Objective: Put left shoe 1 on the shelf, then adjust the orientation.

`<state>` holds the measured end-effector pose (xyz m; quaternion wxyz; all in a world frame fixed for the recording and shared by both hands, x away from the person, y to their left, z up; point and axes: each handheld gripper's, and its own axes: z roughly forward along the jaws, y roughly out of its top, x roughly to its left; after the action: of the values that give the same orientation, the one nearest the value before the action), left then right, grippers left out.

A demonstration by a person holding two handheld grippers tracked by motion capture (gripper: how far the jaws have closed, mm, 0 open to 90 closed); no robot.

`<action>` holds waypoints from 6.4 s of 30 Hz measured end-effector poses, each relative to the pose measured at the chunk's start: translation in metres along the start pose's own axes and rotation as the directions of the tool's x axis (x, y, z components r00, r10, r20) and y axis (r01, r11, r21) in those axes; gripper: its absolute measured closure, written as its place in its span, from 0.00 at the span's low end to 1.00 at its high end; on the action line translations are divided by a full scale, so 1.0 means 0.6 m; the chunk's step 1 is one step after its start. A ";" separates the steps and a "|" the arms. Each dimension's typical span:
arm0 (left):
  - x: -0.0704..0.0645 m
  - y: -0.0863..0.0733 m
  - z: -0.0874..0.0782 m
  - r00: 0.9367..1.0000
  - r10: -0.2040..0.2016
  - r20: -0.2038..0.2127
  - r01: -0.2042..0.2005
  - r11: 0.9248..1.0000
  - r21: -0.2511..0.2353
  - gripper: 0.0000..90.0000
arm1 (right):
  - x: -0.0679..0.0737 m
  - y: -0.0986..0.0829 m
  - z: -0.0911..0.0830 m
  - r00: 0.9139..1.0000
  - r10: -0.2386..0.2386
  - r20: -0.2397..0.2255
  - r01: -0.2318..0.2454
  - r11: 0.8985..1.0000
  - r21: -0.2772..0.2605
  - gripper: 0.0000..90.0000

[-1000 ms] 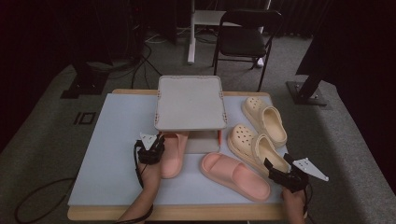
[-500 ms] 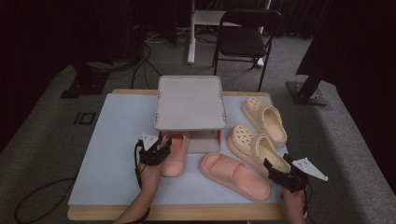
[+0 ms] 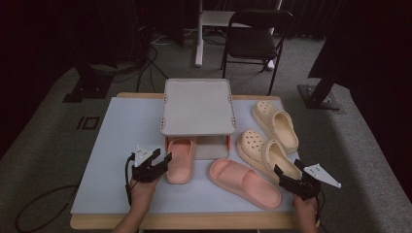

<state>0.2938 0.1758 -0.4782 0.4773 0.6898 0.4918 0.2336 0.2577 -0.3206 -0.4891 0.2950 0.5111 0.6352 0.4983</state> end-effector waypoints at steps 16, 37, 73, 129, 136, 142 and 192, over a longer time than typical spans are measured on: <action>0.020 -0.047 -0.070 0.998 0.027 0.058 -0.029 0.999 0.031 0.27 | 0.006 0.001 0.001 1.000 -0.018 0.002 0.018 1.000 0.002 0.12; -0.019 -0.087 -0.029 0.992 0.112 0.064 -0.121 0.981 0.153 0.10 | 0.013 0.000 0.003 1.000 -0.024 -0.001 0.024 1.000 0.018 0.12; -0.009 -0.047 0.057 0.996 0.093 0.007 -0.092 0.977 0.192 0.10 | 0.005 0.000 0.003 1.000 -0.012 -0.010 0.012 1.000 0.010 0.12; 0.021 -0.035 0.044 0.986 0.154 0.062 -0.161 0.980 0.121 0.08 | -0.011 0.036 0.010 0.992 -0.023 -0.121 0.029 0.999 0.041 0.12; 0.053 -0.048 0.001 0.990 0.128 0.051 -0.131 0.988 0.076 0.08 | -0.025 0.039 0.029 0.987 -0.033 -0.157 0.049 0.994 0.096 0.15; 0.069 -0.053 -0.031 0.987 0.149 0.062 -0.152 0.988 0.037 0.07 | -0.038 0.041 0.034 0.989 -0.053 -0.136 0.068 0.992 0.109 0.21; 0.103 -0.098 -0.095 0.986 0.130 0.102 -0.133 0.991 0.028 0.08 | -0.102 0.066 0.148 0.964 -0.098 -0.248 0.184 0.916 0.355 0.86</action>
<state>0.2472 0.2596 -0.5147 0.4727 0.7397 0.4248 0.2212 0.3689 -0.3493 -0.4898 0.1535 0.4510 0.7832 0.3995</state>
